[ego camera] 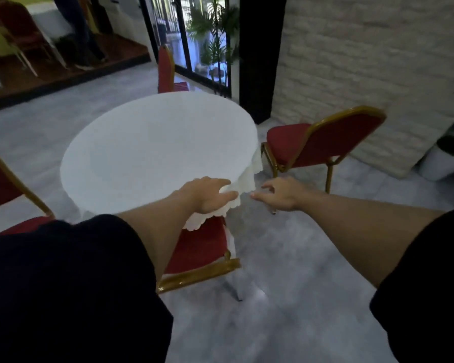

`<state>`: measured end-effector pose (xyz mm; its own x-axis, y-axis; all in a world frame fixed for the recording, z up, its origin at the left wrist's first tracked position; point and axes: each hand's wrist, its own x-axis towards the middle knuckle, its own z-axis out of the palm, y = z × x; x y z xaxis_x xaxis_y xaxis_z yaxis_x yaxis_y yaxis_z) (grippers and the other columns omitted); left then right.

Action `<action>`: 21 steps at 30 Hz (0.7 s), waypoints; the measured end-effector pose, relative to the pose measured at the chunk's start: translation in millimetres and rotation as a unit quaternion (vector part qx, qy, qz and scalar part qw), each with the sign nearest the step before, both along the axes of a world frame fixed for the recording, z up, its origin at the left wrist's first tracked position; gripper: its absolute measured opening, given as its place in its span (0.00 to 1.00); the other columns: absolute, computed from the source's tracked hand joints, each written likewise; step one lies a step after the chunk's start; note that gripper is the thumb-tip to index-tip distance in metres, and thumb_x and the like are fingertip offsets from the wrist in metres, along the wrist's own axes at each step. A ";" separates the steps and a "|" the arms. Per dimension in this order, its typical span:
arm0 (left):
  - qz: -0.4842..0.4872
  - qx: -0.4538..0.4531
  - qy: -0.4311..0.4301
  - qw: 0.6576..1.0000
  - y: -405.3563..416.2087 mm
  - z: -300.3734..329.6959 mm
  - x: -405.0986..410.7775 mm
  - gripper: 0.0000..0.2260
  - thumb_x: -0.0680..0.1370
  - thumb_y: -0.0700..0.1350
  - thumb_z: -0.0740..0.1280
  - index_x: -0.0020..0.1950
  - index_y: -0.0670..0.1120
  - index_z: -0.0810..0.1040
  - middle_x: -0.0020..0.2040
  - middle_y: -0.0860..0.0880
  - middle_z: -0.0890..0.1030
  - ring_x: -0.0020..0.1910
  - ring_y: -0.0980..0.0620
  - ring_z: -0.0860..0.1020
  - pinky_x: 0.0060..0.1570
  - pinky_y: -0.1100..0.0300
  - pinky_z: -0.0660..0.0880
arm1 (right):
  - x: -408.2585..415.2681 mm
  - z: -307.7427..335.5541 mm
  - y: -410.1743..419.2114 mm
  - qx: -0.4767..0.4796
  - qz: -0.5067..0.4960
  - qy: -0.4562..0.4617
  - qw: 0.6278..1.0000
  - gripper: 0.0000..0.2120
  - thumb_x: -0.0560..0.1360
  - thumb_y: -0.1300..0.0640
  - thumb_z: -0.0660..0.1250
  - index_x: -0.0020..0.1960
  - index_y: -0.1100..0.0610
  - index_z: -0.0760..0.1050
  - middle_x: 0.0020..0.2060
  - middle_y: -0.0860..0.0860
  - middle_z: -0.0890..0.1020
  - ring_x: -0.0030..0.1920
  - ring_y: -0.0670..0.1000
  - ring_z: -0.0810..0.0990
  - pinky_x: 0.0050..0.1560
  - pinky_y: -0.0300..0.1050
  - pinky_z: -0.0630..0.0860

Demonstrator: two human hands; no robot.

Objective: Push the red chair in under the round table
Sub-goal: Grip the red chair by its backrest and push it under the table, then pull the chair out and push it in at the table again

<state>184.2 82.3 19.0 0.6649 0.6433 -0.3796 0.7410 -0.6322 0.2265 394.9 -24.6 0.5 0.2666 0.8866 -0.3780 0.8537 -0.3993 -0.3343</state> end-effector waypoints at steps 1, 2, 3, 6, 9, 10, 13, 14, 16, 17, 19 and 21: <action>0.000 0.012 0.001 1.000 5.9 5.6 14.8 0.34 0.82 0.69 0.56 0.86 0.55 0.61 0.84 0.48 0.67 0.82 0.41 0.66 0.78 0.43 0.63 | 12.5 5.7 2.1 -0.001 0.000 -0.014 1.000 0.46 0.74 0.22 0.56 0.80 0.51 0.68 0.79 0.56 0.71 0.76 0.60 0.71 0.73 0.60 0.70; -0.005 0.025 0.003 1.000 4.8 14.3 40.6 0.35 0.82 0.69 0.56 0.86 0.55 0.60 0.85 0.48 0.65 0.83 0.41 0.64 0.79 0.43 0.62 | 34.9 14.1 -2.6 -0.004 -0.012 -0.023 1.000 0.47 0.73 0.21 0.55 0.81 0.51 0.67 0.79 0.56 0.70 0.76 0.61 0.71 0.72 0.60 0.70; -0.008 0.031 0.005 0.999 4.2 22.0 63.1 0.36 0.82 0.70 0.56 0.86 0.55 0.59 0.86 0.48 0.63 0.84 0.41 0.63 0.80 0.42 0.61 | 55.7 21.4 -6.1 0.001 -0.018 -0.030 0.999 0.48 0.73 0.20 0.55 0.81 0.52 0.66 0.79 0.57 0.70 0.76 0.62 0.71 0.71 0.59 0.71; -0.019 0.052 -0.001 0.998 1.8 40.5 122.9 0.39 0.81 0.72 0.56 0.87 0.53 0.56 0.87 0.47 0.61 0.85 0.41 0.61 0.81 0.40 0.59 | 110.3 38.4 -18.2 0.010 -0.040 -0.058 0.997 0.50 0.73 0.20 0.57 0.83 0.52 0.62 0.80 0.56 0.69 0.77 0.61 0.70 0.69 0.58 0.71; -0.043 0.064 -0.033 0.996 -10.5 53.8 175.2 0.41 0.81 0.71 0.58 0.87 0.49 0.57 0.87 0.44 0.61 0.84 0.41 0.61 0.81 0.42 0.60 | 158.1 45.4 -28.4 0.009 -0.075 -0.042 0.996 0.57 0.67 0.17 0.62 0.85 0.50 0.56 0.83 0.55 0.64 0.80 0.61 0.66 0.74 0.59 0.69; -0.052 0.070 -0.041 0.995 -12.9 54.6 186.3 0.40 0.82 0.70 0.60 0.87 0.49 0.57 0.86 0.43 0.62 0.84 0.40 0.63 0.80 0.43 0.61 | 169.5 45.6 -30.0 0.014 -0.083 -0.039 0.996 0.58 0.67 0.18 0.63 0.85 0.50 0.54 0.83 0.54 0.63 0.80 0.60 0.65 0.75 0.59 0.68; -0.064 0.069 -0.035 0.995 -5.6 46.8 230.6 0.43 0.79 0.72 0.62 0.87 0.49 0.56 0.86 0.43 0.61 0.84 0.40 0.62 0.80 0.41 0.61 | 211.0 48.4 -32.9 0.032 -0.091 -0.038 0.995 0.61 0.65 0.18 0.66 0.85 0.51 0.53 0.83 0.55 0.62 0.81 0.60 0.64 0.76 0.60 0.68; -0.067 0.065 -0.034 0.995 0.5 43.6 248.3 0.46 0.77 0.75 0.61 0.87 0.50 0.55 0.87 0.44 0.60 0.84 0.40 0.62 0.80 0.39 0.60 | 226.5 49.6 -31.7 0.032 -0.094 -0.039 0.994 0.62 0.64 0.18 0.67 0.86 0.52 0.53 0.84 0.55 0.62 0.81 0.59 0.64 0.76 0.60 0.68; -0.081 0.059 -0.035 0.994 12.6 38.5 285.1 0.49 0.74 0.78 0.60 0.88 0.51 0.55 0.87 0.44 0.61 0.84 0.40 0.62 0.80 0.38 0.61 | 257.0 50.0 -26.1 0.035 -0.103 -0.044 0.993 0.63 0.64 0.19 0.68 0.86 0.53 0.52 0.84 0.55 0.62 0.81 0.59 0.63 0.77 0.60 0.67; -0.088 0.052 -0.040 0.994 16.6 38.2 302.7 0.48 0.76 0.76 0.61 0.88 0.50 0.55 0.86 0.44 0.61 0.83 0.40 0.63 0.80 0.40 0.61 | 270.3 51.5 -22.4 0.038 -0.108 -0.048 0.992 0.63 0.64 0.19 0.68 0.86 0.53 0.52 0.84 0.55 0.62 0.81 0.59 0.63 0.77 0.59 0.66; -0.105 0.038 -0.062 0.992 25.3 36.8 340.7 0.42 0.79 0.71 0.64 0.86 0.50 0.59 0.84 0.42 0.66 0.80 0.39 0.68 0.77 0.44 0.65 | 299.4 54.1 -13.0 0.044 -0.123 -0.056 0.990 0.63 0.65 0.19 0.68 0.86 0.54 0.52 0.84 0.55 0.62 0.81 0.59 0.63 0.77 0.59 0.66; -0.115 0.030 -0.079 0.990 31.7 36.1 362.6 0.40 0.77 0.72 0.64 0.84 0.53 0.63 0.80 0.43 0.71 0.76 0.40 0.72 0.75 0.44 0.69 | 314.2 56.8 -7.0 0.038 -0.120 -0.062 0.990 0.61 0.67 0.20 0.68 0.86 0.54 0.52 0.84 0.55 0.61 0.81 0.59 0.63 0.77 0.57 0.66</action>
<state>546.8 114.1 55.0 0.8449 0.4857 -0.2242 0.5334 -0.7962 0.2854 709.1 -31.5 57.3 0.5136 0.8165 -0.2638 0.7731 -0.5737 -0.2706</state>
